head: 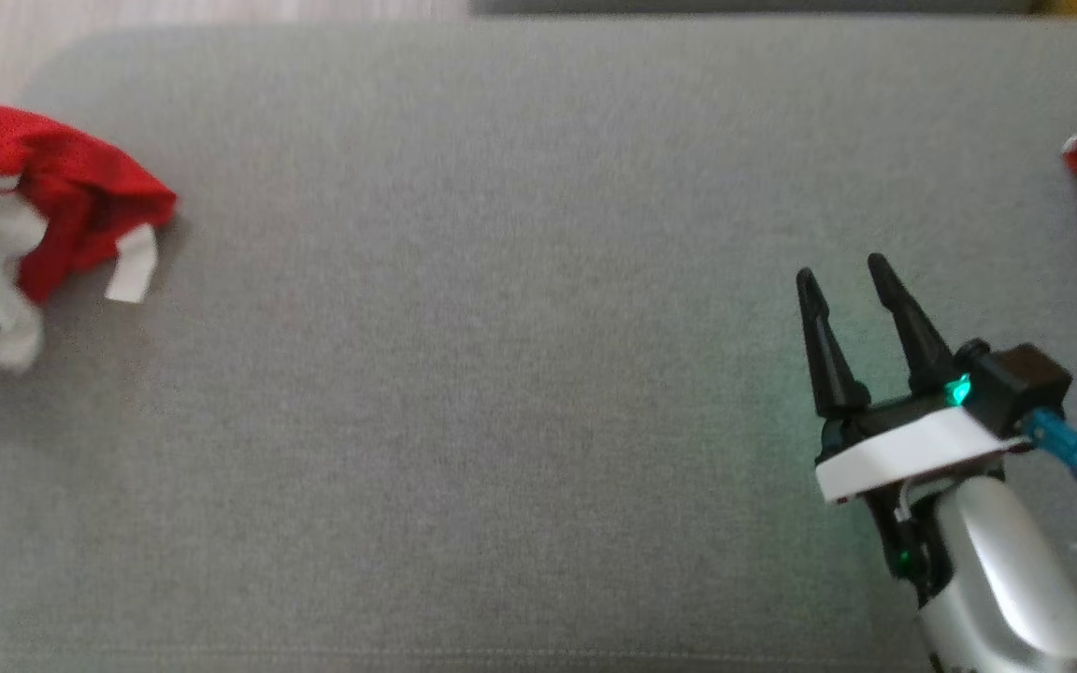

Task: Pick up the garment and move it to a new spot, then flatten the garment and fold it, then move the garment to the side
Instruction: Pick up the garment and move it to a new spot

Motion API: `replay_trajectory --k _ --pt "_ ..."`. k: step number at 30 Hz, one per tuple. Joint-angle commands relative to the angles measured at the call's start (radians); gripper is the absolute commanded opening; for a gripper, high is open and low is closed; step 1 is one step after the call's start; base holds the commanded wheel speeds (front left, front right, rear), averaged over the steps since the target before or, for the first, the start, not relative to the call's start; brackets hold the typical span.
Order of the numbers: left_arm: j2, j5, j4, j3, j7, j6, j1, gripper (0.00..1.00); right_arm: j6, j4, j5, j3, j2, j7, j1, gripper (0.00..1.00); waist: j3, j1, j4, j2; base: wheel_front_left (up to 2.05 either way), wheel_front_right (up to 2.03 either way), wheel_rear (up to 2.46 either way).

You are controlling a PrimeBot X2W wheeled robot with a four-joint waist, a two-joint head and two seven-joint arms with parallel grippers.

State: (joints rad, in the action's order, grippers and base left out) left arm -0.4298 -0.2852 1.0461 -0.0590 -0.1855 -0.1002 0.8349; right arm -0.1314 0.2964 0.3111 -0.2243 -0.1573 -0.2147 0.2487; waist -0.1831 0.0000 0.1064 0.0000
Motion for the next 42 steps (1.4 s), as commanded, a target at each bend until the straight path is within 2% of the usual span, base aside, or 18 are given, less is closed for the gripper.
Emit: replay_trajectory --k 1,6,11,13,20,25,29,34,35,36,37,42 --pt "-0.064 0.011 -0.054 0.003 0.013 -0.007 0.063 0.0 0.001 -0.021 0.008 -0.022 0.014 -0.016 -0.016 1.0 0.072 0.0 -0.013 0.0 0.0 0.0 0.0" --pt "-0.044 0.044 -0.172 -0.088 0.007 -0.024 0.107 0.0 0.001 -0.002 0.012 -0.02 0.027 -0.023 -0.046 1.0 0.15 0.0 -0.041 0.0 0.0 0.0 0.0" --pt "-0.015 0.03 -0.347 -0.166 -0.03 -0.029 0.129 0.0 0.001 0.0 0.011 -0.014 0.034 -0.025 -0.064 1.0 0.203 0.0 -0.094 0.0 0.0 0.0 0.0" --pt "-0.007 0.02 -0.387 -0.178 -0.041 -0.03 0.133 0.0 0.001 -0.003 0.01 -0.011 0.034 -0.025 -0.066 1.0 0.208 0.0 -0.106 0.0 0.0 0.0 0.0" --pt "0.058 -0.055 -0.674 -0.224 -0.099 -0.028 0.152 0.0 0.001 -0.023 0.003 0.013 0.026 -0.015 -0.069 1.0 0.217 0.0 -0.192 0.0 0.0 0.0 0.0" --pt "0.112 -0.09 -0.812 -0.253 -0.138 -0.011 0.065 0.0 0.001 -0.041 -0.001 0.021 0.023 -0.002 -0.073 1.0 0.2 0.0 -0.246 0.0 0.0 0.0 0.0" --pt "0.148 -0.102 -0.846 -0.318 -0.132 -0.01 -0.097 0.0 0.001 -0.047 0.001 0.022 0.022 0.008 -0.082 1.0 0.182 0.0 -0.278 0.0 0.0 0.0 0.0" --pt "0.163 -0.092 -0.728 -0.397 -0.053 -0.014 -0.294 0.0 0.001 -0.051 0.005 0.011 0.022 0.012 -0.08 1.0 0.158 0.0 -0.305 0.0 0.0 0.0 0.0" --pt "0.169 -0.09 -0.698 -0.401 -0.023 -0.012 -0.317 0.24 0.001 -0.052 0.006 0.01 0.021 0.013 -0.078 1.0 0.154 0.0 -0.307 0.0 0.0 0.0 0.0" --pt "0.176 -0.09 -0.667 -0.403 0.007 -0.009 -0.335 0.72 0.001 -0.052 0.006 0.009 0.02 0.014 -0.077 1.0 0.151 0.0 -0.308 0.0 0.0 0.0 0.0" --pt "0.182 -0.085 -0.643 -0.402 0.043 -0.002 -0.347 1.0 0.001 -0.052 0.006 0.007 0.018 0.016 -0.076 1.0 0.15 0.0 -0.308 0.0 0.0 0.0 0.0" --pt "0.222 -0.087 -0.568 -0.386 0.206 0.026 -0.368 1.0 0.001 -0.05 0.008 -0.003 0.01 0.028 -0.087 1.0 0.152 0.0 -0.277 0.0 0.0 0.0 0.0"
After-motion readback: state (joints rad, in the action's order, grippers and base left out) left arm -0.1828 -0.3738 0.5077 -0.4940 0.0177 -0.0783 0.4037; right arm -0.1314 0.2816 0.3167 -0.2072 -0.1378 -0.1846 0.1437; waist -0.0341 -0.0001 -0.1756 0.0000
